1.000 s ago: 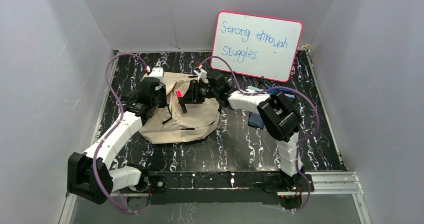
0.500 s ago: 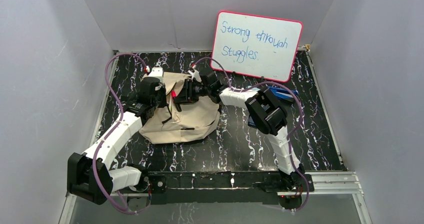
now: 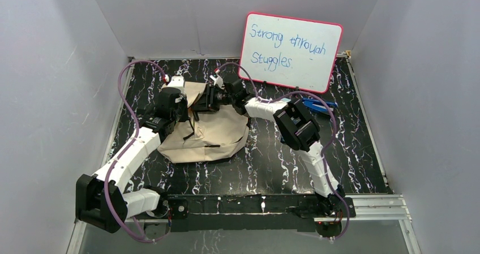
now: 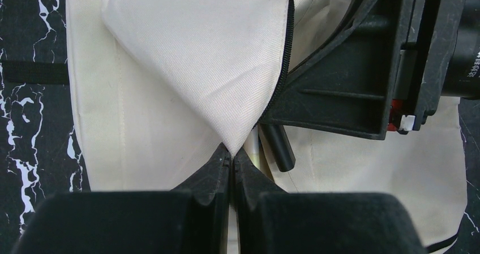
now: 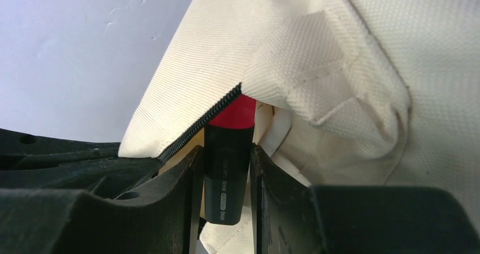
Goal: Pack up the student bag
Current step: Place the stationery in the student bag.
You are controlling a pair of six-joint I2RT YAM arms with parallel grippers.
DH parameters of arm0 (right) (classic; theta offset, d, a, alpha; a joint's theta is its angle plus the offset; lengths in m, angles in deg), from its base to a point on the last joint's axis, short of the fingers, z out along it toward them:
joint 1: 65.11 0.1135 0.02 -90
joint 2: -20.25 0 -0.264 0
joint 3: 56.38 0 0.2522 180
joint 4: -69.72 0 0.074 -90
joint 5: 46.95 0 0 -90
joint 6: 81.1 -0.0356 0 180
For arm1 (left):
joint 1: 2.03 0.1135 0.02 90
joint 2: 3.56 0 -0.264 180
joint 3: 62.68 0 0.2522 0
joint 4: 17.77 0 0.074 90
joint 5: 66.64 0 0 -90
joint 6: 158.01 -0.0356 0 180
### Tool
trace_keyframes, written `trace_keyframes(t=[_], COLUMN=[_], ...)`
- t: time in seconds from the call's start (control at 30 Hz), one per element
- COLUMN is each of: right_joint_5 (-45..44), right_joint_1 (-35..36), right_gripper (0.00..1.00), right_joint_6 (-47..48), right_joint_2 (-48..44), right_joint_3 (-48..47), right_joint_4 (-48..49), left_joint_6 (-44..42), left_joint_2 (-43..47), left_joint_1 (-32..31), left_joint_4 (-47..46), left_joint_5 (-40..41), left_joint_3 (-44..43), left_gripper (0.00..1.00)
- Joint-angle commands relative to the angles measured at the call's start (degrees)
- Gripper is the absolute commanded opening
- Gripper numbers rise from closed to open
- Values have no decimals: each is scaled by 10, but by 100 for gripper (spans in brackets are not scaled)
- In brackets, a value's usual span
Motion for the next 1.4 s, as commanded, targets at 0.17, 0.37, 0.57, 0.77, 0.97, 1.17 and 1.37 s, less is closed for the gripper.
trace_keyframes(t=[0.17, 0.37, 0.57, 0.77, 0.97, 1.17, 1.37], right_joint_5=[-19, -46, -68, -68, -115, -140, -168], right_joint_1=[7, 23, 43, 59, 59, 59, 59], right_gripper=[0, 0, 4, 19, 63, 99, 99], right_joint_6=[-33, -39, -39, -20, 42, 96, 136], right_joint_2=[19, 33, 50, 65, 21, -15, -78], right_joint_3=[-49, -68, -94, -119, -93, -78, -21], right_joint_4=[54, 57, 44, 14, -31, -72, -74], left_joint_6=[-6, -6, -6, -7, -8, -8, -8], left_joint_2=[31, 27, 29, 31, 34, 35, 40], left_joint_1=[3, 3, 3, 3, 3, 3, 3], left_joint_4=[1, 1, 1, 2, 3, 2, 3], left_joint_5=[17, 15, 17, 20, 18, 15, 20], left_joint_3=[-8, -10, -9, -8, -9, -9, -7], left_gripper=[0, 0, 0, 0, 0, 0, 0])
